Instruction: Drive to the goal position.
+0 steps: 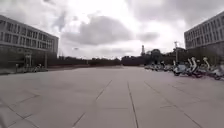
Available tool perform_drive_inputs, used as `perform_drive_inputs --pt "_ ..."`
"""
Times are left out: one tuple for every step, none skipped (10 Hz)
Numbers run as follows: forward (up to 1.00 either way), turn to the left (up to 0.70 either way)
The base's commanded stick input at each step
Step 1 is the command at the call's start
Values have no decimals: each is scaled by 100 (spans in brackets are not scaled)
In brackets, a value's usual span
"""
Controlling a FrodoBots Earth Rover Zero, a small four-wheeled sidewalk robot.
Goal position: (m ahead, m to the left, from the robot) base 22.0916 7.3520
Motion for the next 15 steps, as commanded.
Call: perform_drive_inputs --pt "70 0" --pt "70 0" --pt "70 0" --pt "70 0" --pt "70 0" --pt "70 0" --pt "70 0" --pt "70 0" --pt "70 0" --pt "70 0" --pt "70 0" --pt "70 0" --pt "70 0" --pt "70 0" --pt "70 0"
